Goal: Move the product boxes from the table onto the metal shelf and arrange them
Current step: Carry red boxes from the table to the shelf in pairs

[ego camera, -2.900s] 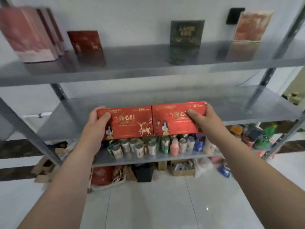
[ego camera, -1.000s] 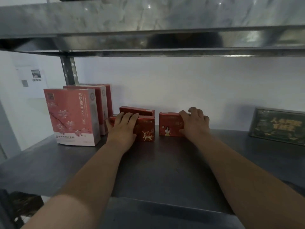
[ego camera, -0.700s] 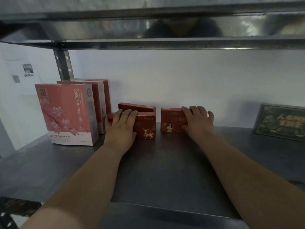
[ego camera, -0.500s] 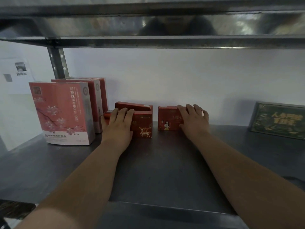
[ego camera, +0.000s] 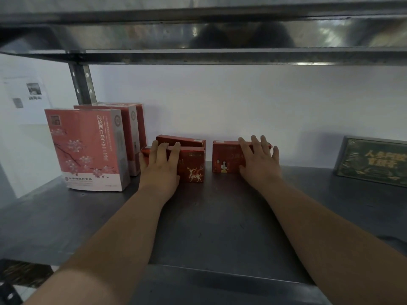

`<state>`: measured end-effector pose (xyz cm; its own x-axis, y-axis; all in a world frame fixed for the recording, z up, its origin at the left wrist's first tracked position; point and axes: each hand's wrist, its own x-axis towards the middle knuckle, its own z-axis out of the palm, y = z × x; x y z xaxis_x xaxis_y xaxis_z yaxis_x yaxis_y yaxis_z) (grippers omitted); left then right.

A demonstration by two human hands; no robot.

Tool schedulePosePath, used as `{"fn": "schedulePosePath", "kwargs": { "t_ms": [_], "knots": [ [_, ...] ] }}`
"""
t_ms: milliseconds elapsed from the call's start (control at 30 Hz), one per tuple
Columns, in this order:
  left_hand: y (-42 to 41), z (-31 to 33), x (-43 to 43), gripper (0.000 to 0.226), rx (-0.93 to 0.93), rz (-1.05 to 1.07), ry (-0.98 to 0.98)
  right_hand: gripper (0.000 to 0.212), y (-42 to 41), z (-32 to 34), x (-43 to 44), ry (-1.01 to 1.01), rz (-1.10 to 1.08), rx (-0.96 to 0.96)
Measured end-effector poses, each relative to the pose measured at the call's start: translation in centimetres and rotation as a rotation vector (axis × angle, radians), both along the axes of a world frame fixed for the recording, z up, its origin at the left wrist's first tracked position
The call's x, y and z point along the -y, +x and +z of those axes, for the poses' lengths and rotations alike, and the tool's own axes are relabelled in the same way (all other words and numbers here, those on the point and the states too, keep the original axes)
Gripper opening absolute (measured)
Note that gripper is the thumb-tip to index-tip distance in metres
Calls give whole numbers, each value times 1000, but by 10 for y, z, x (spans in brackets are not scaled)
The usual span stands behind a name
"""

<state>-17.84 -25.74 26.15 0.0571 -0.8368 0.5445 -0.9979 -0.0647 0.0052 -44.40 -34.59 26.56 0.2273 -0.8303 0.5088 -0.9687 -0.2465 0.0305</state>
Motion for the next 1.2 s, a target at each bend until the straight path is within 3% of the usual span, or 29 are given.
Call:
{"fn": "schedulePosePath", "kwargs": {
  "t_ms": [100, 200, 367, 500, 667, 800, 933, 1067, 1200],
  "knots": [
    [-2, 0, -7, 91, 12, -3, -32, 77, 2, 2, -14, -78, 86, -15],
    [-9, 2, -21, 71, 2, -52, -103, 63, 3, 6, -37, -83, 186, -36],
    [-28, -4, -48, 25, -183, -142, 200, 55, 0, -4, -77, 235, 164, -54],
    [-38, -11, -71, 41, -224, -194, 395, 48, -12, -12, -115, 461, 165, 0],
    [-65, -13, -125, 60, -65, -296, 526, 51, -38, -14, -193, 492, 186, 43],
    [-87, -19, -174, 57, 37, -324, 539, 52, -61, -25, -260, 398, 153, -15],
    [-104, -35, -213, 65, 124, -327, 472, 70, -80, -54, -320, 334, 139, -67],
    [-134, -76, -259, 67, 129, -519, 300, 59, -105, -101, -378, 275, 147, -10],
    [-185, -126, -297, 54, 109, -682, 374, 40, -141, -159, -424, 347, 107, 100]
  ]
}}
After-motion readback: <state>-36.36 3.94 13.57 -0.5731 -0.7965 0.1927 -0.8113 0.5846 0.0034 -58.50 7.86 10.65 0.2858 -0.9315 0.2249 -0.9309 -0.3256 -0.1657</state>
